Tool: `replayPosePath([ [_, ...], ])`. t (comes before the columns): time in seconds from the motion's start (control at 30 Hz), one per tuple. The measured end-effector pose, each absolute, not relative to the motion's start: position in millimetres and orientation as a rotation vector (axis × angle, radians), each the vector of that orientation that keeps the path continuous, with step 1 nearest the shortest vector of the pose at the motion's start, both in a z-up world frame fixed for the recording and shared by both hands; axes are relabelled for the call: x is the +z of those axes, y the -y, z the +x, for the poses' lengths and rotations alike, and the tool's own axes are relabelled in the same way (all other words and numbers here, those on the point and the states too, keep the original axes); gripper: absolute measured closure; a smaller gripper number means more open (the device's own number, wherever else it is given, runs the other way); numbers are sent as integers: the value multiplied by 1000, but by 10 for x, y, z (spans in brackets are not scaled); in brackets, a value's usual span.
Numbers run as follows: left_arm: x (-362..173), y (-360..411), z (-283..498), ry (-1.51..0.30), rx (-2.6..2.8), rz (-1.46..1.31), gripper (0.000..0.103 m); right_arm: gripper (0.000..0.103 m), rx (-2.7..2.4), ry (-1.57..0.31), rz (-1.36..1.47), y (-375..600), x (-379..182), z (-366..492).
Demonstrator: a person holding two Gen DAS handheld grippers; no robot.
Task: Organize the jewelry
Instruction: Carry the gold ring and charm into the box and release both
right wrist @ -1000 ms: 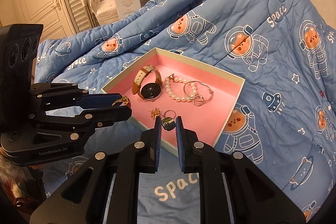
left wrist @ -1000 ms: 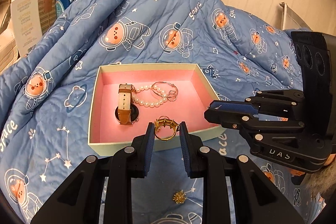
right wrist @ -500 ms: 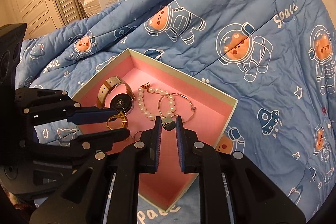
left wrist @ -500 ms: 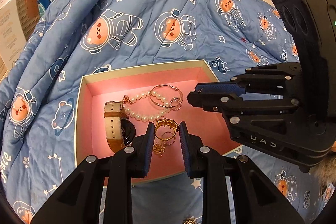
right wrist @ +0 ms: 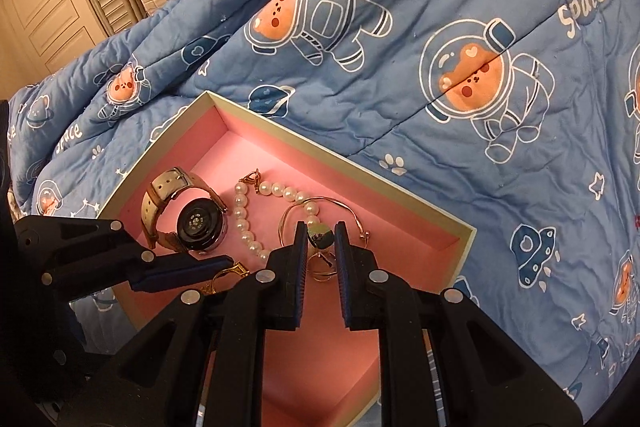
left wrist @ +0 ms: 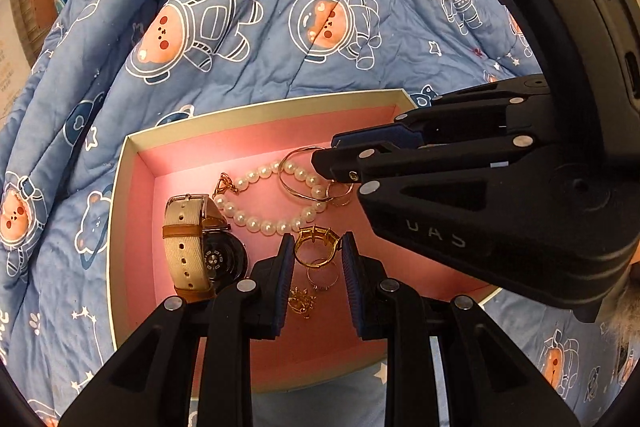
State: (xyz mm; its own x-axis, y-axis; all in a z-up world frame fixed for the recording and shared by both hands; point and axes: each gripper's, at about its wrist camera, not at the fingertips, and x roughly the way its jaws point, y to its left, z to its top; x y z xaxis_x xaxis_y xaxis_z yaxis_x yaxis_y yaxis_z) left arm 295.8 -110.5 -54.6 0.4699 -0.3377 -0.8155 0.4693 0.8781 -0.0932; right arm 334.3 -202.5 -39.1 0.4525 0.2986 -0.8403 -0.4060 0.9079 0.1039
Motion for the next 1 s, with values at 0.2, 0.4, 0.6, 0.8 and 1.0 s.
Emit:
replayPosePath([
  [0.2,-559,1081,2974,-963,-494,137,79,89,439,-1029,-148,1980,-473,3390],
  [0.4,-561,1113,2905,-944,-501,164,73,89,442,-1025,-162,1936,-498,3382],
  [0.6,-524,1134,2775,-904,-506,188,55,88,449,-1025,-178,1924,-528,3374],
  [0.8,-419,1062,2594,-866,-513,160,43,58,468,-999,-186,1877,-473,3337],
  [1.0,-271,927,2350,-823,-523,105,27,52,469,-947,-190,1907,-333,3235],
])
